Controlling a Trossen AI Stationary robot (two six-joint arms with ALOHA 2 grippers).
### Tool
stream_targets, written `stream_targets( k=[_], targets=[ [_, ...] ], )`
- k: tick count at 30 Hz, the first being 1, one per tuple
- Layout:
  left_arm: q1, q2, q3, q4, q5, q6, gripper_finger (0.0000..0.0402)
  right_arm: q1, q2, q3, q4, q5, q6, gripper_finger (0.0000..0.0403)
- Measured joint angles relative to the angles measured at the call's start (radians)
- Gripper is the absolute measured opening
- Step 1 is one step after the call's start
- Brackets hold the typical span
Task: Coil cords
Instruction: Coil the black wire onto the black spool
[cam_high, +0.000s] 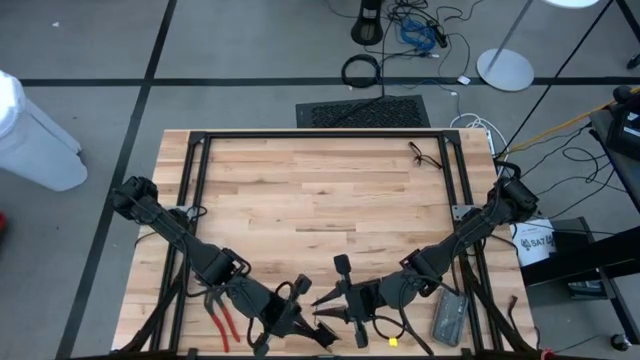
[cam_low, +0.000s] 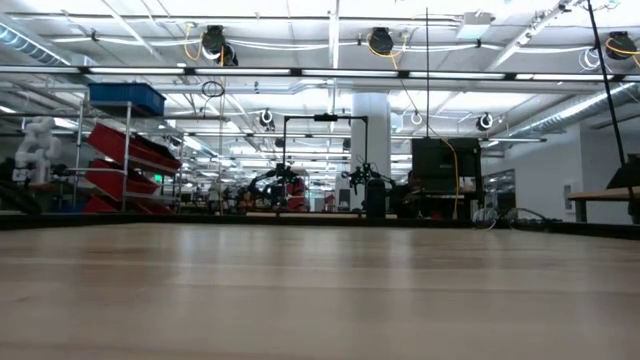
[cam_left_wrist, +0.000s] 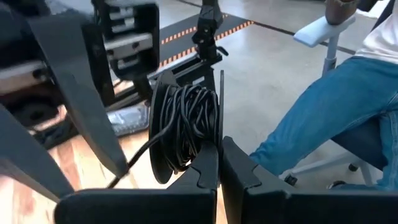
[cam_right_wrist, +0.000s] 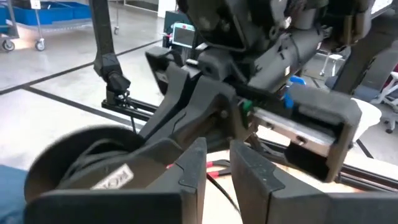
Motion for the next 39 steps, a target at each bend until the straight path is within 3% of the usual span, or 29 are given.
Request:
stream_targets(
  k=[15, 22, 27, 32, 36, 39],
  targets=[
    [-0.001, 0.000, 0.000, 0.144, 0.042, 0.074, 0.0002, 0.001, -0.063, 0.000, -0.194, 0.012, 0.114, 0.0061],
    [-0.005, -0.003, 0.000, 0.145, -0.008, 0.066, 0.0002, 0.006, -0.111, 0.000, -0.494, 0.250, 0.279, 0.0061],
    [-0.006, -0.012, 0.000, 0.140, -0.094, 0.068, 0.0002, 0.065, -0.136, 0.000, -0.649, 0.341, 0.452, 0.0061],
    [0.003, -0.039, 0.000, 0.140, -0.189, 0.071, 0.0002, 0.145, -0.118, -0.064, -0.601, 0.478, 0.596, 0.0061],
    [0.009, -0.058, 0.000, 0.140, -0.244, 0.064, 0.0002, 0.198, -0.107, -0.143, -0.415, 0.642, 0.577, 0.0061],
    [0.010, -0.068, 0.000, 0.144, -0.278, 0.064, 0.0002, 0.210, -0.104, -0.183, -0.273, 0.691, 0.509, 0.0061]
  ],
)
